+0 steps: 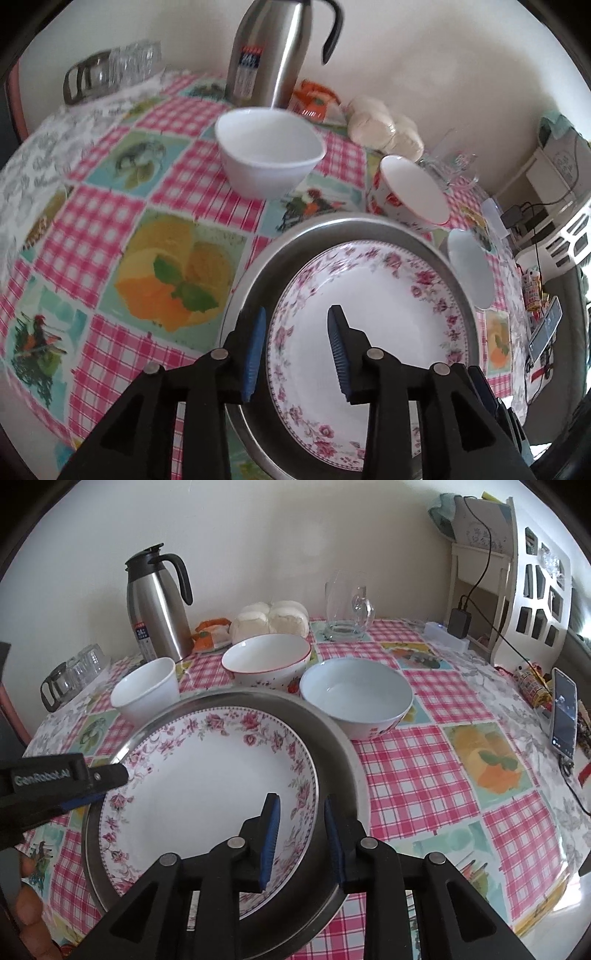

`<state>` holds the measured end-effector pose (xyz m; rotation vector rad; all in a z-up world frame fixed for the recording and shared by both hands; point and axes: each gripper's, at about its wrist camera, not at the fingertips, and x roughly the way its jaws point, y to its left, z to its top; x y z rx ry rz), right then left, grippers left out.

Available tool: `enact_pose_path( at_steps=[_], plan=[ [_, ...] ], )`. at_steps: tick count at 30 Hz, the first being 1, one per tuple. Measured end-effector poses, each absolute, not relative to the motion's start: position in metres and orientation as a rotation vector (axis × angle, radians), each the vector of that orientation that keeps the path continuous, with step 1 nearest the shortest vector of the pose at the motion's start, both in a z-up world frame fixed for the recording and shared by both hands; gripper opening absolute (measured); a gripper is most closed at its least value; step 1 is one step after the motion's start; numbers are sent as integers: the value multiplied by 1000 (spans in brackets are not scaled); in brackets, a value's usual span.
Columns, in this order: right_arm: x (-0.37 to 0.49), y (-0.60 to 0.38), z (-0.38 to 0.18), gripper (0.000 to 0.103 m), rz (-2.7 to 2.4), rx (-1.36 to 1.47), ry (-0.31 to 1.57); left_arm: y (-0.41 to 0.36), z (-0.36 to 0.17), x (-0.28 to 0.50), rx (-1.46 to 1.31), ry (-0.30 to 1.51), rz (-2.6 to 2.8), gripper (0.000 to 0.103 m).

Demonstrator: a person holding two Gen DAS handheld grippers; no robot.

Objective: Organize plates and bowls
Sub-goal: 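Open both tools and pull them back from the stacked plates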

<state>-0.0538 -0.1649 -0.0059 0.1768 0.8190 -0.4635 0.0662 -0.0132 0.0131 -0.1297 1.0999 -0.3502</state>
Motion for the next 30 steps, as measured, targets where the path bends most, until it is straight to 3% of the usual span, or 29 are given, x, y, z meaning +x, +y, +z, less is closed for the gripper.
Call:
enact_pose_path(
  at_steps=[1,3,6,10,12,18,30],
  plan=[
    [-54,-166,-5,28,-467,179,816,-15,16,64,-117,1088,-353,40],
    [-56,-167,-5,30,-471,183,811,-19,19,62,-91,1069,-355,54],
    [-57,-167,-4,45,-447,197,800,-24,21,59,-50,1056,-349,64],
    [-57,-160,-1,58,-445,152,781,-26,21,58,-29,1048,-348,66],
    [-57,-160,1,58,-449,146,773,-24,22,58,-27,1042,-339,74],
    [-59,-167,1,64,-480,160,769,-22,23,57,-6,1020,-316,82],
    [-61,-176,-1,91,-520,164,779,-25,15,57,55,1027,-278,91]
  ],
)
